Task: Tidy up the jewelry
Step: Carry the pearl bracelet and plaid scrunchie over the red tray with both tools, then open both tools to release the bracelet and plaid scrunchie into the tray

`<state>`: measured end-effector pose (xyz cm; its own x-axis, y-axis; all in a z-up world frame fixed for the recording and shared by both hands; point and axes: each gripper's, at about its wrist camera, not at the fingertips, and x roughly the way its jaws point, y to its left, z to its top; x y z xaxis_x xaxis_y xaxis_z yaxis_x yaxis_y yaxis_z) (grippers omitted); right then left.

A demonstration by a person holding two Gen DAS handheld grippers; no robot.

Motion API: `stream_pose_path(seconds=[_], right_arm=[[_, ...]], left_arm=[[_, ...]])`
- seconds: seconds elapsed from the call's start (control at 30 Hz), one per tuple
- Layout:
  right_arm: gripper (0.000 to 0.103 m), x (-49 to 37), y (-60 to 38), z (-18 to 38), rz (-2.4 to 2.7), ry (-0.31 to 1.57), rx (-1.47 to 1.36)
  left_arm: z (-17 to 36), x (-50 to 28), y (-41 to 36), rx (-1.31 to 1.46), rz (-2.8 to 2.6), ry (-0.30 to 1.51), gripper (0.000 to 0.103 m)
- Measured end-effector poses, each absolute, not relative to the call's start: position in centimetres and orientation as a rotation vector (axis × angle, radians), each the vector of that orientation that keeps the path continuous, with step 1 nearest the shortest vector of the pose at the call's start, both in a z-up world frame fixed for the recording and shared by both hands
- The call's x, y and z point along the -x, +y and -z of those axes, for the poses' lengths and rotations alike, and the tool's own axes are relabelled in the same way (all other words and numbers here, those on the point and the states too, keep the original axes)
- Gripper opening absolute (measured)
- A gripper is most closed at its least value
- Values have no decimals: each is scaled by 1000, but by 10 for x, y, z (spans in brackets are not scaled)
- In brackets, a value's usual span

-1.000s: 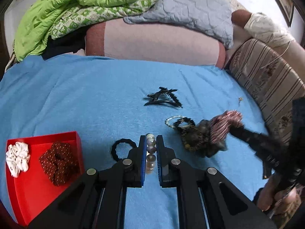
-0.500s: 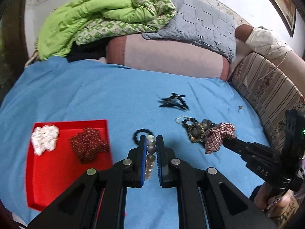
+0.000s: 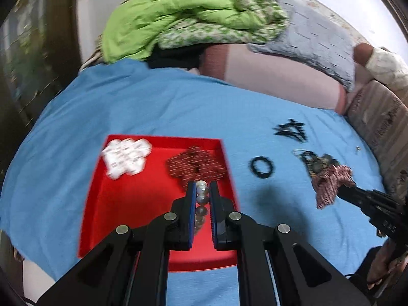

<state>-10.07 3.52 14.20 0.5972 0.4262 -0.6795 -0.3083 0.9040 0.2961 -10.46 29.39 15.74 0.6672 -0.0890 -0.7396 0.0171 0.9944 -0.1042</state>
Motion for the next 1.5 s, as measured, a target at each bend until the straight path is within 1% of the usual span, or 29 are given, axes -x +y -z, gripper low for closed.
stream_pose_path(seconds=[0.27, 0.63, 0.8, 1.03, 1.33, 1.37, 1.4, 1.43, 1.47, 1.5], right_arm=[[11, 97, 105, -127, -548, 895, -88], [11, 91, 191, -91, -643, 969, 63], [11, 87, 204, -70, -635, 1011, 97], [11, 91, 211, -60, -629, 1023, 140], [11, 92, 216, -49, -627, 1050, 144], [12, 92, 216, -49, -627, 1047, 143], [12, 93, 216, -49, -627, 1045, 141], [12, 93, 215, -50, -628, 1044, 139], [12, 93, 215, -50, -629, 1043, 137], [12, 93, 214, -51, -632, 1042, 135]], left_arm=[[-131, 110, 350, 138, -43, 875, 9], [-102, 118, 387, 153, -108, 924, 9], [-93, 118, 396, 163, -130, 943, 9], [-76, 118, 411, 213, -163, 987, 9], [-80, 121, 413, 221, -170, 975, 10], [-80, 121, 412, 222, -170, 974, 15], [-82, 122, 412, 224, -170, 973, 26], [-84, 122, 412, 229, -171, 965, 34], [-85, 122, 412, 241, -159, 960, 41], [-87, 123, 412, 249, -154, 956, 45]])
